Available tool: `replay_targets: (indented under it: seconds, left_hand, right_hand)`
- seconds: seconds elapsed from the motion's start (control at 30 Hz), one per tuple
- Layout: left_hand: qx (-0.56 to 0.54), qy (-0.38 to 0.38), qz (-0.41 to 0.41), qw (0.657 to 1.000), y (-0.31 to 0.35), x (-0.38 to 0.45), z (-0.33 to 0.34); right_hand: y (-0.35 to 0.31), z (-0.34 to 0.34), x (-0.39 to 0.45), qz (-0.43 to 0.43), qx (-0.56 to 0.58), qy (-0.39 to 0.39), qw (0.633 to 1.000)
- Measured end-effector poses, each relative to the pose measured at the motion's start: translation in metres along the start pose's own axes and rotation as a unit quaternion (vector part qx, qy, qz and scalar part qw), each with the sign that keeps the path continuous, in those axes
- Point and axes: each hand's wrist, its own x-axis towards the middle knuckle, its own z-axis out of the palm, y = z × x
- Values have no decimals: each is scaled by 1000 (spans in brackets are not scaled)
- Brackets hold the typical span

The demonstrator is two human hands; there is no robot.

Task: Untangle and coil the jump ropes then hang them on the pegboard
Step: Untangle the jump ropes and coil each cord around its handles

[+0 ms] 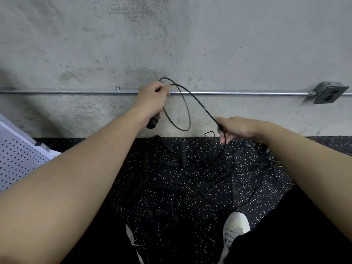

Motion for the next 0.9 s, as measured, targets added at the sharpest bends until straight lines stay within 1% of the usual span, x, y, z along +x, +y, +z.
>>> replay_targets:
  seconds: [0.07, 0.17, 0.2, 0.23, 0.33, 0.4, 0.43, 0.47, 0.5, 0.53, 0.6, 0.67, 0.73, 0.8, 0.87, 0.9]
  left_hand:
    - [34, -44, -15, 998, -4, -3, -6]
    - [88, -86, -3, 992, -7, -7, 1]
    - [99, -93, 9, 991, -6, -8, 7]
    - [107, -101, 27, 989, -4, -11, 13]
    - [130, -143, 97, 976, 8, -23, 33]
    - [133, -176, 128, 967, 17, -33, 45]
    - [131, -180, 138, 965, 19, -35, 48]
    - [132, -175, 144, 965, 20, -35, 50]
    - [135, -164, 151, 965, 20, -33, 49]
    - [138, -152, 157, 966, 20, -31, 47]
    - [125, -126, 160, 971, 19, -28, 41]
    - [85, -92, 144, 982, 17, -24, 34]
    - [28, -51, 113, 992, 14, -17, 26]
    - [13, -19, 90, 996, 9, -11, 17]
    - [45, -25, 77, 996, 3, -7, 9]
    - [57, -39, 69, 995, 1, -8, 7]
  right_hand:
    - [1, -4, -1, 12, -1, 28, 1000]
    - [-9, -11, 0, -19, 38, 155, 987]
    - [-14, -11, 1, -33, 57, 191, 979]
    - [-20, -11, 2, -49, 79, 212, 973]
    - [-40, -2, 2, -94, 91, 231, 964]
    - [-52, 3, 1, -111, 96, 255, 956]
    - [-57, 4, -1, -116, 112, 267, 950]
    - [-61, 3, -2, -120, 135, 267, 947]
    - [-62, 2, -4, -126, 168, 252, 945]
    - [-61, 2, -4, -134, 200, 221, 945]
    - [-52, 4, -4, -140, 217, 159, 953]
    - [-40, 5, -2, -113, 184, 113, 970]
    - [-26, 2, 0, -67, 114, 75, 988]
    - [-11, -2, -1, -14, 41, 38, 998]
    - [-1, -5, -1, 10, 14, 41, 999]
    - [1, -7, 0, 11, 29, 69, 997]
